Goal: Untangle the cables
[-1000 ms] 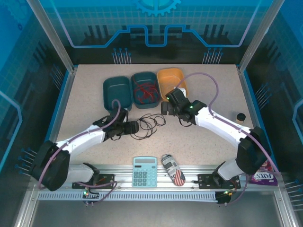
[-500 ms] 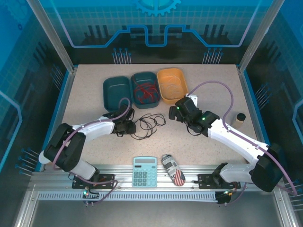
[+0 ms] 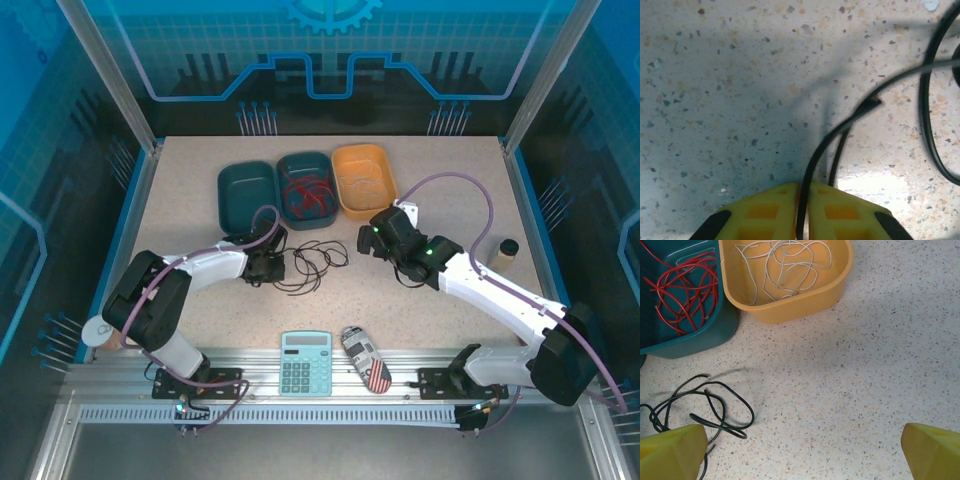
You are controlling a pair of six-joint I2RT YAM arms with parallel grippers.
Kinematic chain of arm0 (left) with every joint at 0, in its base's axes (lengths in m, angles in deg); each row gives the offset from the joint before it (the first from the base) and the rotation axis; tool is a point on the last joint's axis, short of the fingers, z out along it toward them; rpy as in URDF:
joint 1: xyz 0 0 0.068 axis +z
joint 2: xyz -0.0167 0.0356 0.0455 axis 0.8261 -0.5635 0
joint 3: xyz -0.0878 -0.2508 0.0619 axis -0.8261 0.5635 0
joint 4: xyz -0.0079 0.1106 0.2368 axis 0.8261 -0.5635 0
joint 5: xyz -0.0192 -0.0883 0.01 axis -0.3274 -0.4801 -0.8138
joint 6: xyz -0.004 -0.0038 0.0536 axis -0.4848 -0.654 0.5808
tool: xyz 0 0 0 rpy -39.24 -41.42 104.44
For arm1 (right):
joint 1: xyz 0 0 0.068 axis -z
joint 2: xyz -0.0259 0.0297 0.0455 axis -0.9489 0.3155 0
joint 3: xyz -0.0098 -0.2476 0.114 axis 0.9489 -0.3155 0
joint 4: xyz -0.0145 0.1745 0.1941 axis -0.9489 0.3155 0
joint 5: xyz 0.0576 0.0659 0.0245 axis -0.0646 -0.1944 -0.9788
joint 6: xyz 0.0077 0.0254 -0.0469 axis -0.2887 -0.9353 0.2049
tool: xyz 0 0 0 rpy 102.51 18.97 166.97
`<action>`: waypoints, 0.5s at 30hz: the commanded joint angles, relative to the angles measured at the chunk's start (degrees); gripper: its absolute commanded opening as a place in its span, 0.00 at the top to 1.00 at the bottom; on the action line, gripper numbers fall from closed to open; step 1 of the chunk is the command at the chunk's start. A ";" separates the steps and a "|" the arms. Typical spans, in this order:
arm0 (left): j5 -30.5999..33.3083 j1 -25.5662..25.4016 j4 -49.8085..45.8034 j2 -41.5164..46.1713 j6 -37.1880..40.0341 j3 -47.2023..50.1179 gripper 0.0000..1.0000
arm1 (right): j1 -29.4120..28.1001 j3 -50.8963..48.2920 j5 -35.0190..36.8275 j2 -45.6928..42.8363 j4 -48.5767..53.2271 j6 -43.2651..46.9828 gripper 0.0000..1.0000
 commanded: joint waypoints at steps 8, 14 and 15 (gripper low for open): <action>-0.71 0.17 -2.03 7.33 0.75 0.82 0.98 | -2.13 2.17 -1.71 4.56 -1.44 2.16 0.00; -1.42 0.19 -4.84 14.56 0.78 3.23 1.00 | -3.88 6.29 -7.04 10.58 -1.59 4.88 0.00; -1.50 0.15 -5.27 15.48 0.66 3.55 1.00 | -3.99 6.68 -8.26 11.44 -2.01 5.14 0.00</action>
